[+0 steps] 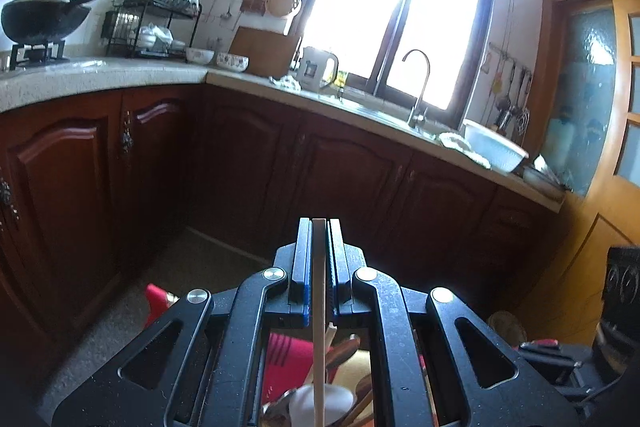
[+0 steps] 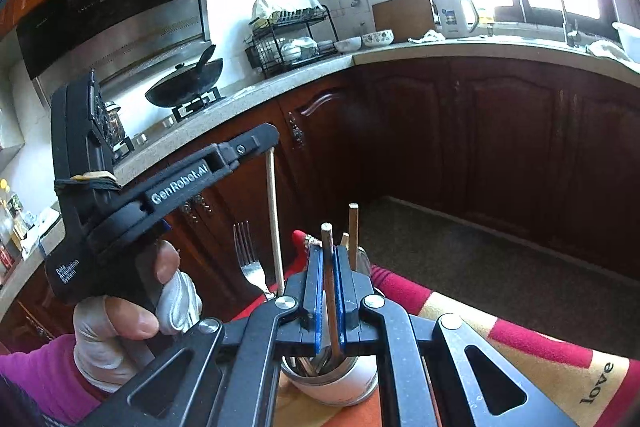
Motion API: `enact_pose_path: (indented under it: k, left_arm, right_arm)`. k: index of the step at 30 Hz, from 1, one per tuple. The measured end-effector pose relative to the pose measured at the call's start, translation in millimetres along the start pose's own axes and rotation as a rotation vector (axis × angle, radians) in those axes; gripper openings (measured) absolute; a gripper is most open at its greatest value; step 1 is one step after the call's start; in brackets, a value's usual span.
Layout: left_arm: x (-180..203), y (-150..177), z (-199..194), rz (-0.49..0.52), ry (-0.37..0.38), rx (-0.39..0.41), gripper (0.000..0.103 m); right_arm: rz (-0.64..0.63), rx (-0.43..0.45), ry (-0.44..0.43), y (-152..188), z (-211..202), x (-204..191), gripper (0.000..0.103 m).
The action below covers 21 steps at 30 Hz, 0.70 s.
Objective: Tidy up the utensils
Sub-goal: 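Open both tools to drop the two chopsticks into the jar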
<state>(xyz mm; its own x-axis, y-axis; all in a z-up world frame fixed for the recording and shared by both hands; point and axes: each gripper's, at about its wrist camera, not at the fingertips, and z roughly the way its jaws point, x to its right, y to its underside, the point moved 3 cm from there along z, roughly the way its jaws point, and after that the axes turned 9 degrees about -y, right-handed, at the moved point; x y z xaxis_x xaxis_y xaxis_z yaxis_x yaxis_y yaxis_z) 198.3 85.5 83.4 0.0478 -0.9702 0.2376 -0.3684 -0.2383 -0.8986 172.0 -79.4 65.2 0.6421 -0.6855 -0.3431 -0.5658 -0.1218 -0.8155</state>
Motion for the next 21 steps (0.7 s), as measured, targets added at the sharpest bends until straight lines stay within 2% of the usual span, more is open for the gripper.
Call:
enact_pose_path:
  k: [3, 8, 15, 21]
  left_arm:
    - [1.7, 15.8, 2.0, 0.034, -0.024, 0.008, 0.005]
    - [-1.7, 37.0, 12.2, 0.029, -0.024, -0.065, 0.005]
    - [-12.4, 43.3, 20.6, 0.005, -0.054, -0.092, 0.004]
    - [-9.6, 53.8, 20.6, 0.027, -0.037, -0.123, 0.004]
  right_arm:
    - [0.0, -0.015, 0.002, 3.2, 3.7, 2.9, 0.004]
    - [0.024, -0.026, -0.002, 11.5, 7.2, 9.1, 0.005]
    - [0.021, -0.035, 0.014, 15.4, 8.8, 12.2, 0.005]
    - [0.029, -0.035, 0.013, 17.5, 7.2, 13.4, 0.005]
